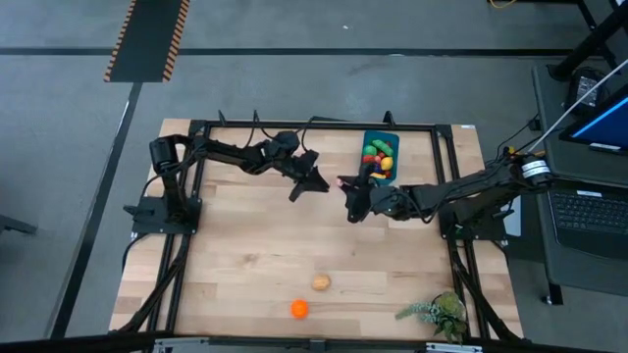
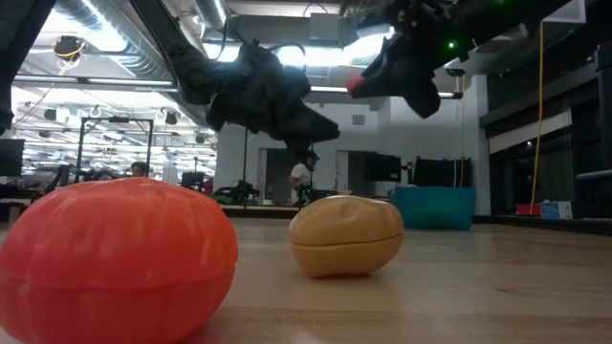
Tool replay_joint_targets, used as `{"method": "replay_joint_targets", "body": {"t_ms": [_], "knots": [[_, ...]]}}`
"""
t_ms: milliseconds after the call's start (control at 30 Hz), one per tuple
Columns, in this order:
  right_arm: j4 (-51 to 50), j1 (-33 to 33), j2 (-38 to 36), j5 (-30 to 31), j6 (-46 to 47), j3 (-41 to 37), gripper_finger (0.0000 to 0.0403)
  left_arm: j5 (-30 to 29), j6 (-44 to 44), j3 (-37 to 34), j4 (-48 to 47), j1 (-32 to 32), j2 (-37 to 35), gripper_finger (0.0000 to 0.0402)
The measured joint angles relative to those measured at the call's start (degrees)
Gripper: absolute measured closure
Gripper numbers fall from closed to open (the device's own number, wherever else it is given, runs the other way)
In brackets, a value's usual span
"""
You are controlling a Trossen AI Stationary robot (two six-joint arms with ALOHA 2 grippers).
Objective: Pick and placing Produce into tupperware
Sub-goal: Put the pink peach into the blue bin
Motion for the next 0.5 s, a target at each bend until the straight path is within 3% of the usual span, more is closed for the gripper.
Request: {"method": "replay_joint_targets", "body": {"t_ms": [167, 500], "knots": [[-4.40, 0.01, -2.69, -0.18, 6.26, -0.02, 0.0332, 5.30, 4.41, 0.00, -1.08, 0.11, -0.76, 0.0354], [-20.10, -2.70, -9.54, -5.45, 24.52, -0.04, 0.0339, 4.54, 12.36, -3.95, -6.75, -0.10, -10.21, 0.0371]]}}
